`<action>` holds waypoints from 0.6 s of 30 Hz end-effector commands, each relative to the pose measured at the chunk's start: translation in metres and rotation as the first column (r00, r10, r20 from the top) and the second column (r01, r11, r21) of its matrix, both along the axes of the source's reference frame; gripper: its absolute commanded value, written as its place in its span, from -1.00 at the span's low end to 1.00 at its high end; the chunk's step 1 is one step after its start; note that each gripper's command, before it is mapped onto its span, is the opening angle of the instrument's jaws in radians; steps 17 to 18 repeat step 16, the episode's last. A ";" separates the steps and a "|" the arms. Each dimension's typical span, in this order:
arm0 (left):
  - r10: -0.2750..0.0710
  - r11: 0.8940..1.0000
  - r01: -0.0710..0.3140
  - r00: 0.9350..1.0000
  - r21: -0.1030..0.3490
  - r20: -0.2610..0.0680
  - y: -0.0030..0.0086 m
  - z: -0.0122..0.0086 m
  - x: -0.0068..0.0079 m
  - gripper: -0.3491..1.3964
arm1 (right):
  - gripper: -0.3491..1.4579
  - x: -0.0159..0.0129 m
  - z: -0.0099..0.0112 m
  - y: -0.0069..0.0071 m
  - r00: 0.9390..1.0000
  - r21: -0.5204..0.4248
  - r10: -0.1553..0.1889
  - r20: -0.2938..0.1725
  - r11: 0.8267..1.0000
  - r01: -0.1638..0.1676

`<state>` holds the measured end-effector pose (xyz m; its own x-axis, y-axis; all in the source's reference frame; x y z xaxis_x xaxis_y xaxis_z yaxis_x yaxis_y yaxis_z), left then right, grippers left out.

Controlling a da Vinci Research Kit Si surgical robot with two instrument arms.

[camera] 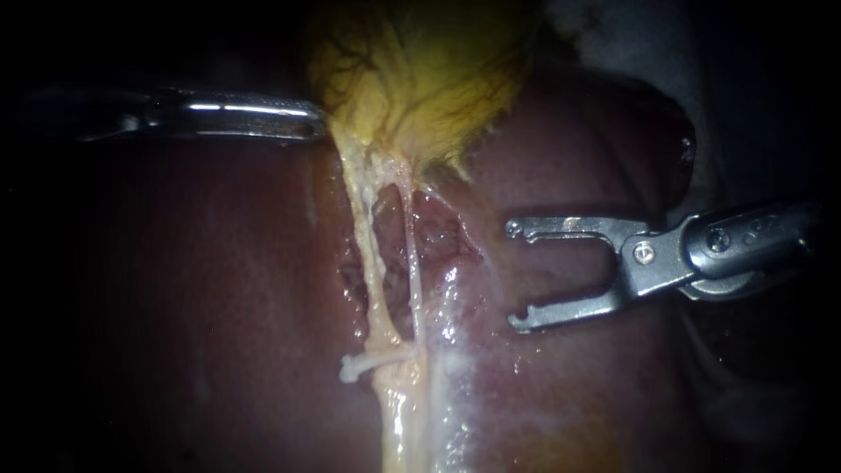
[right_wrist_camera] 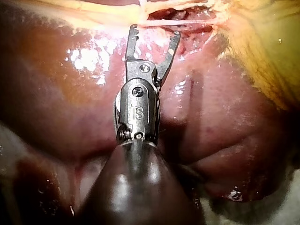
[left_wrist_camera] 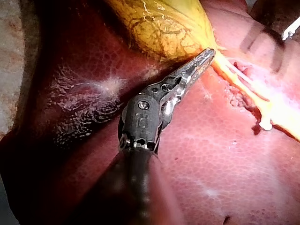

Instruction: Going back first clip left tube

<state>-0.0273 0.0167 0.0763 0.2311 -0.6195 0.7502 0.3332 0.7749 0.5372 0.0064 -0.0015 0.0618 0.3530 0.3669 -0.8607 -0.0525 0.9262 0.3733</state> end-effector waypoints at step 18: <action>0.014 1.000 -0.014 1.000 0.001 -0.003 -0.0002 0.0010 0.0000 -1.00 | 0.05 0.0005 0.0000 -0.0001 0.999 0.016 -0.038 -0.024 0.999 0.038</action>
